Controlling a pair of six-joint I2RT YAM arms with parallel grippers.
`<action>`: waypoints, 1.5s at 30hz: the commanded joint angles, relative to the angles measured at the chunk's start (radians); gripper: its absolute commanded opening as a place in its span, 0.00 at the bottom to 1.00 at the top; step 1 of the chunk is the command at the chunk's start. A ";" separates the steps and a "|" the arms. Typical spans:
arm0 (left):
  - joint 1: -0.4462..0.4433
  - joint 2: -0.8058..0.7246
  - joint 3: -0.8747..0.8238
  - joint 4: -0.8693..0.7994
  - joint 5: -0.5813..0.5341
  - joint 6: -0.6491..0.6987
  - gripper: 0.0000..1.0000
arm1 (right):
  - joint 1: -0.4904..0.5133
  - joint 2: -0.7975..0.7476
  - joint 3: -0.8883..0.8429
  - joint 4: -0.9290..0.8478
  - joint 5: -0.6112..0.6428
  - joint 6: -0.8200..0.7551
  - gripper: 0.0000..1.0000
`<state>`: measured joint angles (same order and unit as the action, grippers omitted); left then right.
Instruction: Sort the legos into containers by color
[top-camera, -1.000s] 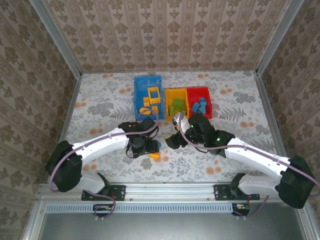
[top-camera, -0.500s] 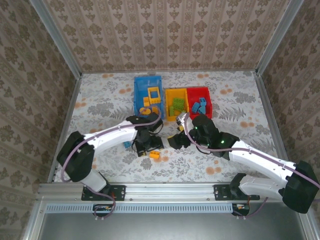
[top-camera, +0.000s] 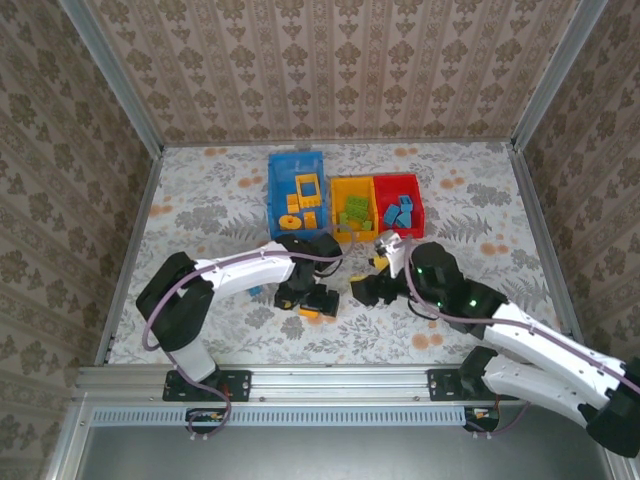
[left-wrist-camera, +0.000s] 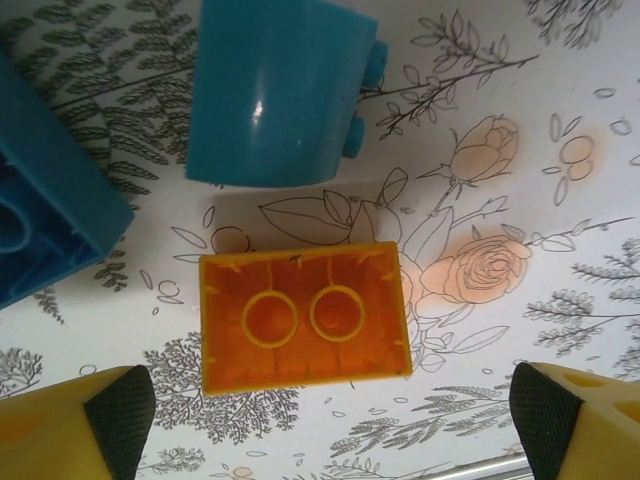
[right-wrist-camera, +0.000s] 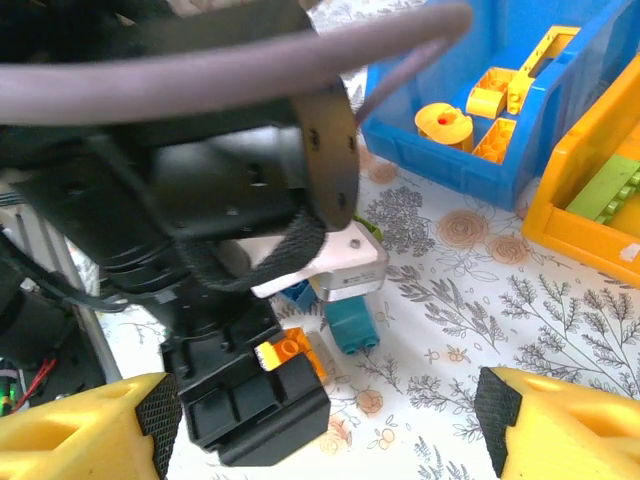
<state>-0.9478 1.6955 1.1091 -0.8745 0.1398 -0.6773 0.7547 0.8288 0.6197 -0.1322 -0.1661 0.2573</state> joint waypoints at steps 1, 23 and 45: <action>-0.003 0.029 0.013 0.003 0.022 0.055 0.93 | -0.008 -0.086 -0.033 -0.088 -0.005 0.038 0.81; 0.044 -0.063 0.195 -0.113 -0.162 0.050 0.48 | -0.022 -0.138 -0.005 -0.121 0.039 0.060 0.82; 0.443 0.400 0.885 -0.116 -0.244 0.213 0.43 | -0.152 0.281 0.264 0.104 0.083 0.145 0.81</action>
<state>-0.5247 2.0785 1.9251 -0.9958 -0.0689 -0.4767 0.6064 1.1099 0.8692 -0.0483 -0.0891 0.3748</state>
